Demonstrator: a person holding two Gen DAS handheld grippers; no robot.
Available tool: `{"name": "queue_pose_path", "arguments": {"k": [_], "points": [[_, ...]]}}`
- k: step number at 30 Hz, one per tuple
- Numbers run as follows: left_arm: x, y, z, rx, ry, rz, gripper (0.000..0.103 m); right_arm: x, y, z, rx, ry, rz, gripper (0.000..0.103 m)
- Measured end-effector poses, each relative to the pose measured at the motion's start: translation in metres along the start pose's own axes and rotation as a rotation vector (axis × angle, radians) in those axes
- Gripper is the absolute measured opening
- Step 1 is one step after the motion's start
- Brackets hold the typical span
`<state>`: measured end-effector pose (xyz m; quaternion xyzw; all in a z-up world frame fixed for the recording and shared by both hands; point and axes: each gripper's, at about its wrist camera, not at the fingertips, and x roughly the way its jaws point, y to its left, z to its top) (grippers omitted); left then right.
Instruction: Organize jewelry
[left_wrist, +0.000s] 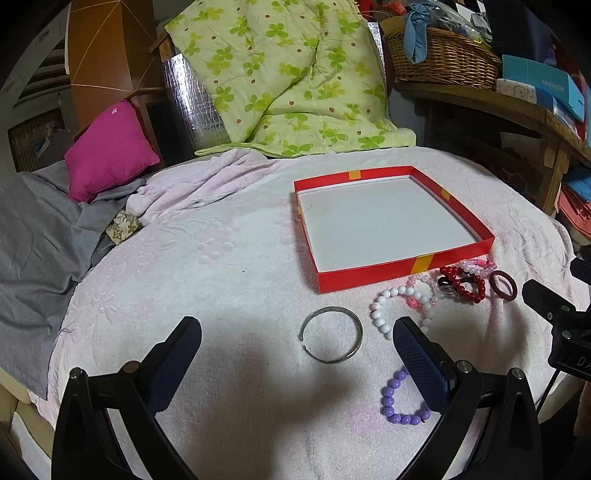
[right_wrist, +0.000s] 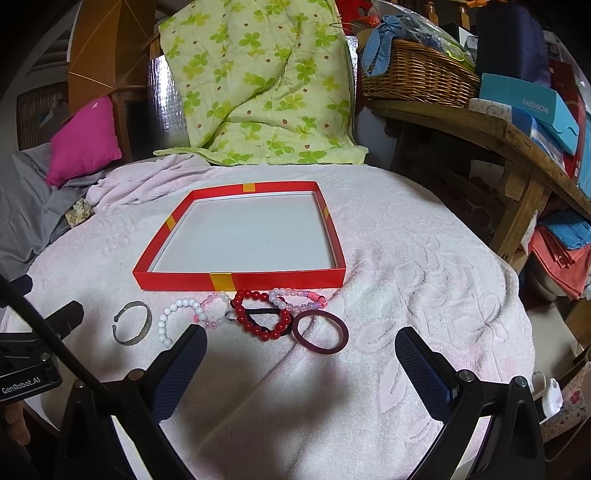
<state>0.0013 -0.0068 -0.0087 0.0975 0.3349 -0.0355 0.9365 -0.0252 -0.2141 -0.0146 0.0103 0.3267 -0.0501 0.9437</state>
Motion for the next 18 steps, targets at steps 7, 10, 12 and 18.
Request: {"name": "queue_pose_path", "arguments": {"k": [7, 10, 12, 18], "points": [[0.002, 0.003, -0.001, 0.007, 0.004, -0.008, 0.103, -0.001, -0.002, 0.0, 0.001, -0.003, 0.006, 0.103], [0.008, 0.008, -0.005, 0.007, 0.02, -0.024, 0.103, 0.001, -0.014, 0.0, 0.024, 0.002, 0.027, 0.103], [0.014, 0.013, -0.01, 0.0, 0.023, -0.055, 0.103, 0.006, -0.029, -0.002, 0.049, 0.017, 0.031, 0.103], [0.029, 0.026, -0.019, -0.016, 0.077, -0.138, 0.103, 0.032, -0.069, -0.016, 0.137, 0.113, 0.085, 0.083]]}}
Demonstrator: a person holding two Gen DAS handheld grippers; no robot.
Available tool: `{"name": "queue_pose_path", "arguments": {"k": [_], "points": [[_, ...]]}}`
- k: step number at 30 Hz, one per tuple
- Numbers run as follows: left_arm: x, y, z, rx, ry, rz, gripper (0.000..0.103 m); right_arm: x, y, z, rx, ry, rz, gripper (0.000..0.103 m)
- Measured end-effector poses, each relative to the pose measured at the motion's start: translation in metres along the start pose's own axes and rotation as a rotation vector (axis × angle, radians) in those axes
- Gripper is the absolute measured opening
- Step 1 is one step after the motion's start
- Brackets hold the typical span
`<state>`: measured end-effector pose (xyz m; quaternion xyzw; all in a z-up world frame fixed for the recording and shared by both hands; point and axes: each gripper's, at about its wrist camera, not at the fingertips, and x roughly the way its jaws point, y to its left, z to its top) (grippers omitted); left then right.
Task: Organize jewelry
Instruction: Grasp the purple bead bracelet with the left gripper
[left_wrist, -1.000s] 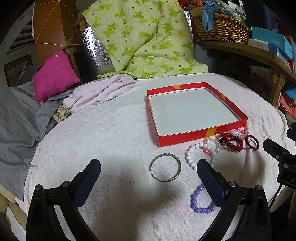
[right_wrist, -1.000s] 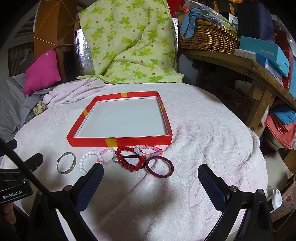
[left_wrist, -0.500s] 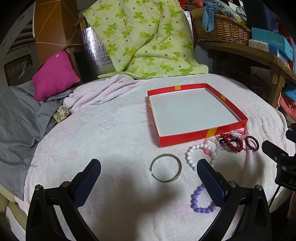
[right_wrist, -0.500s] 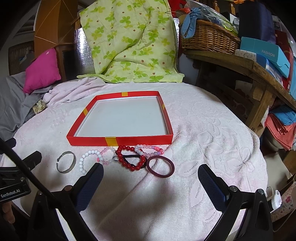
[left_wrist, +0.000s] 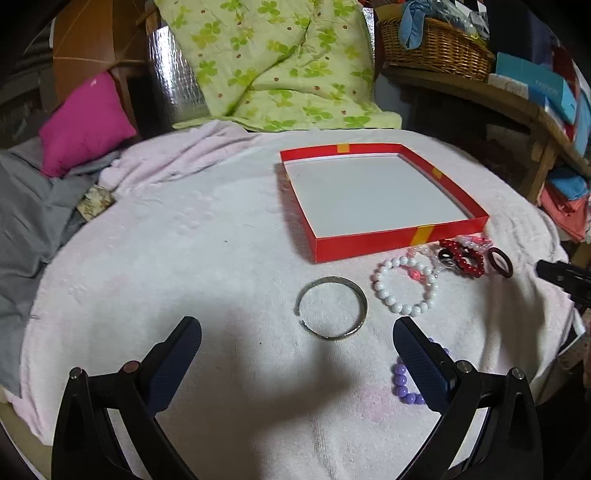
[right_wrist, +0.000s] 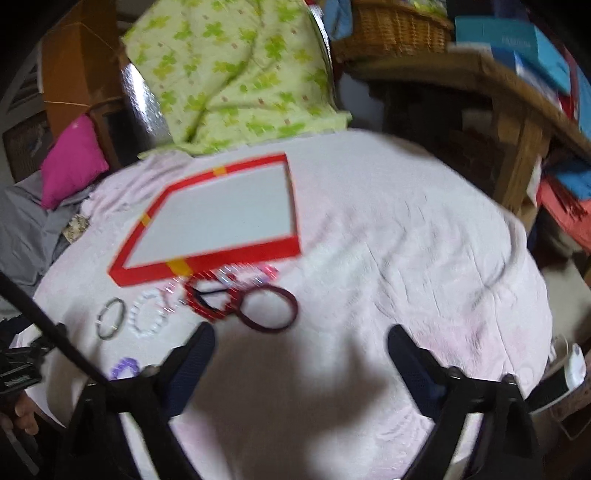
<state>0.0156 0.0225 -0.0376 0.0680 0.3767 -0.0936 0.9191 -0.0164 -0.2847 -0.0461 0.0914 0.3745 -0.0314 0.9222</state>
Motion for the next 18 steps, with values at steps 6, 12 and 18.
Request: {"name": "queue_pose_path", "arguments": {"k": [6, 12, 18], "points": [[0.014, 0.008, -0.002, -0.03, 0.043, -0.015, 0.103, 0.032, -0.006, 0.007, 0.048, 0.087, 0.067, 0.054], [0.025, 0.013, -0.005, -0.022, 0.066, -0.01, 0.101, 0.058, 0.018, 0.02, -0.056, 0.096, -0.034, 0.04], [0.019, 0.003, -0.005, -0.011, 0.077, -0.174, 0.093, 0.075, 0.023, 0.021, -0.095, 0.128, -0.087, 0.015]]}}
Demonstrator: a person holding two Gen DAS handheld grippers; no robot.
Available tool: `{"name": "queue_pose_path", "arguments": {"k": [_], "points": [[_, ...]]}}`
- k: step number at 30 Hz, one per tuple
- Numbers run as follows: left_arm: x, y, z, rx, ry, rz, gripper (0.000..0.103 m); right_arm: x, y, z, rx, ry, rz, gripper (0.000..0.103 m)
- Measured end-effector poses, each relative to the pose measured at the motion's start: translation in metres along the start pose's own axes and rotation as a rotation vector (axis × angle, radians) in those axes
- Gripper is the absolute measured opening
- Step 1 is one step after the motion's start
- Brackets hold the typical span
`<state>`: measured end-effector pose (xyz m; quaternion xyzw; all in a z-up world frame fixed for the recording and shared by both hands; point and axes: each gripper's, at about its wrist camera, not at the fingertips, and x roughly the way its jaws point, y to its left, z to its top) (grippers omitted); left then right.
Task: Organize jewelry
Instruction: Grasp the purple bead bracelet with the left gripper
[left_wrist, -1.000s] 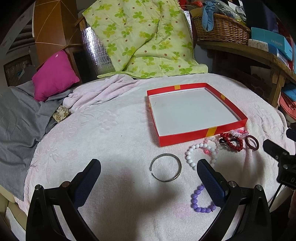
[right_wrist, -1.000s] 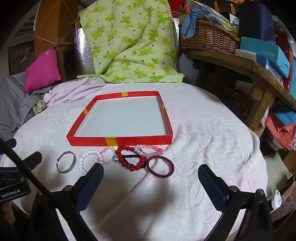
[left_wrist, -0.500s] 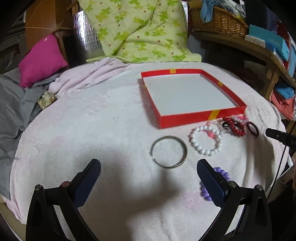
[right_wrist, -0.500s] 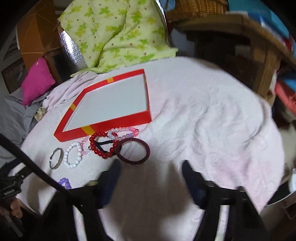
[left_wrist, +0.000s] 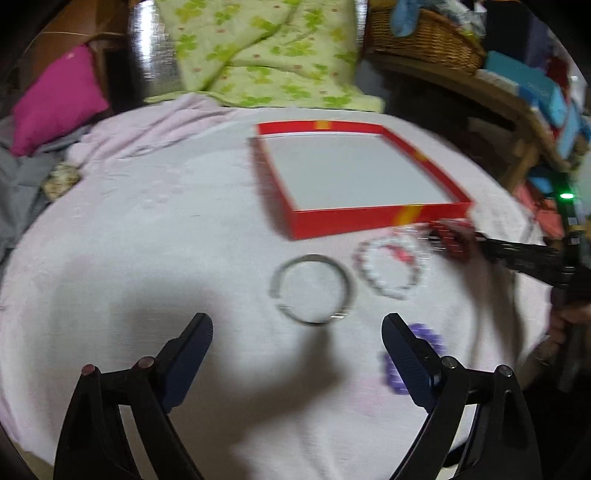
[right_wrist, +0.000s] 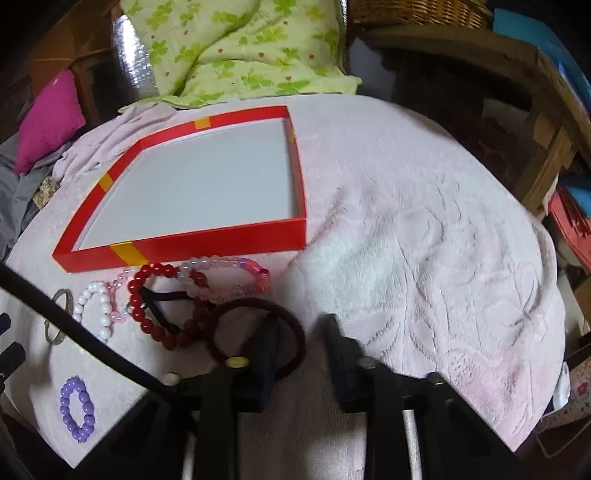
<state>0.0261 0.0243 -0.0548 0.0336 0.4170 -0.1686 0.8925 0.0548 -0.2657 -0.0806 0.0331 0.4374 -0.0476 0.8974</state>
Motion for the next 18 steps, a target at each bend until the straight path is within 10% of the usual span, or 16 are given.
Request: {"name": "queue_pose_path", "arguments": {"k": [13, 18], "points": [[0.025, -0.067, -0.018, 0.185, 0.097, -0.043, 0.093, -0.009, 0.005, -0.009, -0.028, -0.036, 0.007, 0.01], [0.029, -0.067, -0.02, 0.162, 0.096, -0.092, 0.044, -0.016, 0.005, -0.009, -0.036, -0.056, 0.008, 0.01]]}}
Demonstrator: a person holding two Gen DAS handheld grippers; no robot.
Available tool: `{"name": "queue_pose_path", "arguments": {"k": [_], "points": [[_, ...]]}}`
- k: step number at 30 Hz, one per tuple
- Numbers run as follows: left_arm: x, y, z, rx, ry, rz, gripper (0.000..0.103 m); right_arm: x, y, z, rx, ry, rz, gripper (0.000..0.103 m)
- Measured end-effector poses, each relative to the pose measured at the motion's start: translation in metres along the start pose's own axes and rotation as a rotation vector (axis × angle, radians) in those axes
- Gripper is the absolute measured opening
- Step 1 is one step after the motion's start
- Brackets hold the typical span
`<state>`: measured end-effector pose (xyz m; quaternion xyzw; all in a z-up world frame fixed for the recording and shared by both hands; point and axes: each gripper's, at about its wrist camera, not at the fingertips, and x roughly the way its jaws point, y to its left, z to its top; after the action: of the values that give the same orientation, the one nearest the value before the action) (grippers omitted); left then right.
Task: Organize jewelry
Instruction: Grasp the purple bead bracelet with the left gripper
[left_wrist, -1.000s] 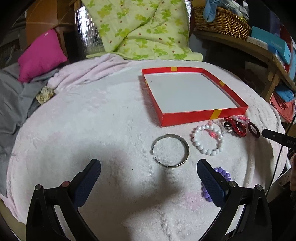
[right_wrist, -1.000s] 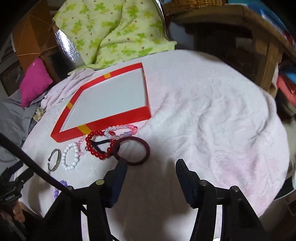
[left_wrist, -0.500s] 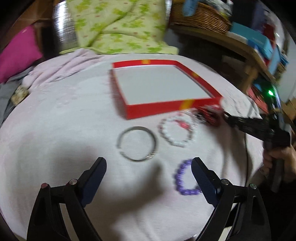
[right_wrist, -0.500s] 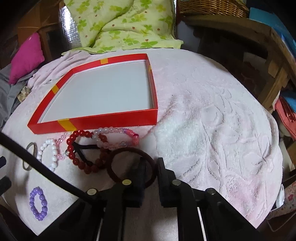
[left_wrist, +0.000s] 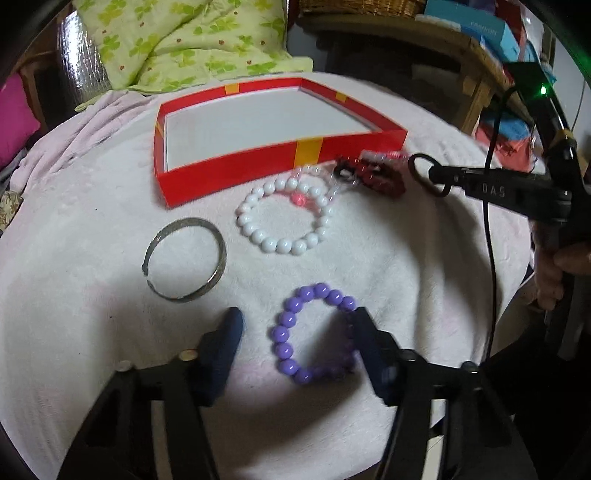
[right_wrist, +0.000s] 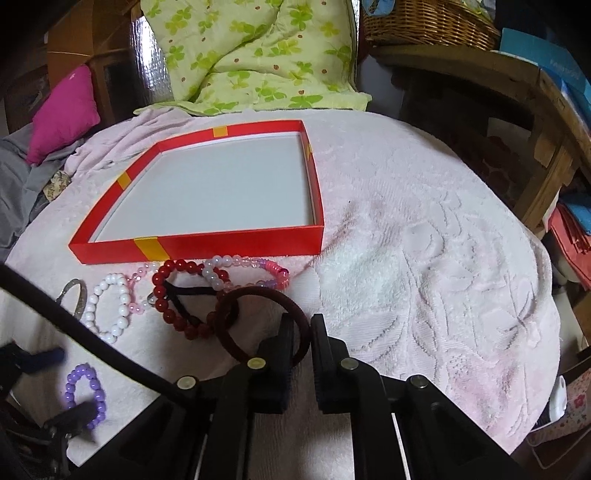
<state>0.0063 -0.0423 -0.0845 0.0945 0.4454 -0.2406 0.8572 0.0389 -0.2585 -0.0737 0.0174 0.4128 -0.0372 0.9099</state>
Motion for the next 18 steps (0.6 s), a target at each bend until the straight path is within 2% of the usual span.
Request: {"name": "queue_pose_path", "arguments": {"k": [2, 5, 8, 18], "points": [[0.001, -0.003, 0.0, 0.02, 0.003, 0.024, 0.028, -0.005, -0.002, 0.0, 0.003, -0.011, 0.005, 0.01], [-0.001, -0.005, -0.001, 0.028, -0.007, 0.031, 0.01, -0.012, -0.001, 0.0, -0.003, -0.027, 0.005, 0.01], [-0.008, -0.009, 0.0, 0.038, -0.028, 0.025, 0.01, -0.02, 0.0, -0.001, -0.008, -0.043, 0.008, 0.01], [-0.041, -0.018, 0.01, 0.077, -0.133, 0.068, 0.009, -0.054, 0.005, 0.008, -0.018, -0.129, 0.006, 0.01]]}}
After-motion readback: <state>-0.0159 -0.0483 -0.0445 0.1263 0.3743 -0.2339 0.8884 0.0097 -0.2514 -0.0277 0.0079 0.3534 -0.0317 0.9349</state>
